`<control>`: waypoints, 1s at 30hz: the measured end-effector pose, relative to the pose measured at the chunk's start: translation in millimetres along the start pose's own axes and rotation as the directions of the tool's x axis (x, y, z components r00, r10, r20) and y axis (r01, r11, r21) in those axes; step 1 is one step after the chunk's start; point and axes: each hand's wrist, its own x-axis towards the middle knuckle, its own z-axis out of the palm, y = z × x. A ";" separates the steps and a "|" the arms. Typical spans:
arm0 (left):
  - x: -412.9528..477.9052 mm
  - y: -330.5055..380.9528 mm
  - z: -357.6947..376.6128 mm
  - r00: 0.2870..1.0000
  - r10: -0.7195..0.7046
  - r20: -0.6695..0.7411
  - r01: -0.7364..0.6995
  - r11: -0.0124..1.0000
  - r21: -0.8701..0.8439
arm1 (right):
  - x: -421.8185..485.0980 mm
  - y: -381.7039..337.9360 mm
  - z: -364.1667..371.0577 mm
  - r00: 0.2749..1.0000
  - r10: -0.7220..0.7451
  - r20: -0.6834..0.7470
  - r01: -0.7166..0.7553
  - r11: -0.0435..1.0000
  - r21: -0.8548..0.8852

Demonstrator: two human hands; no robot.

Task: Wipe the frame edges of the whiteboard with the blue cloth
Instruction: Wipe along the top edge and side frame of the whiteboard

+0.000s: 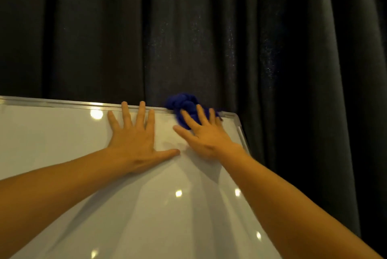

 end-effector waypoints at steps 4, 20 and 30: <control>0.2 17.9 -4.5 0.999 -0.030 0.012 0.029 0.999 0.023 | -15.8 26.7 -5.6 0.995 0.102 0.016 -0.103 0.994 0.033; -0.6 11.9 -0.9 1.000 -0.012 -0.027 0.012 1.000 -0.008 | -6.4 71.0 -35.1 0.946 0.271 -0.179 -0.277 0.961 -0.010; 1.1 22.0 -8.8 0.999 -0.032 0.006 0.032 0.999 -0.005 | -21.7 84.4 -69.2 0.821 0.345 -0.456 -0.333 0.937 0.110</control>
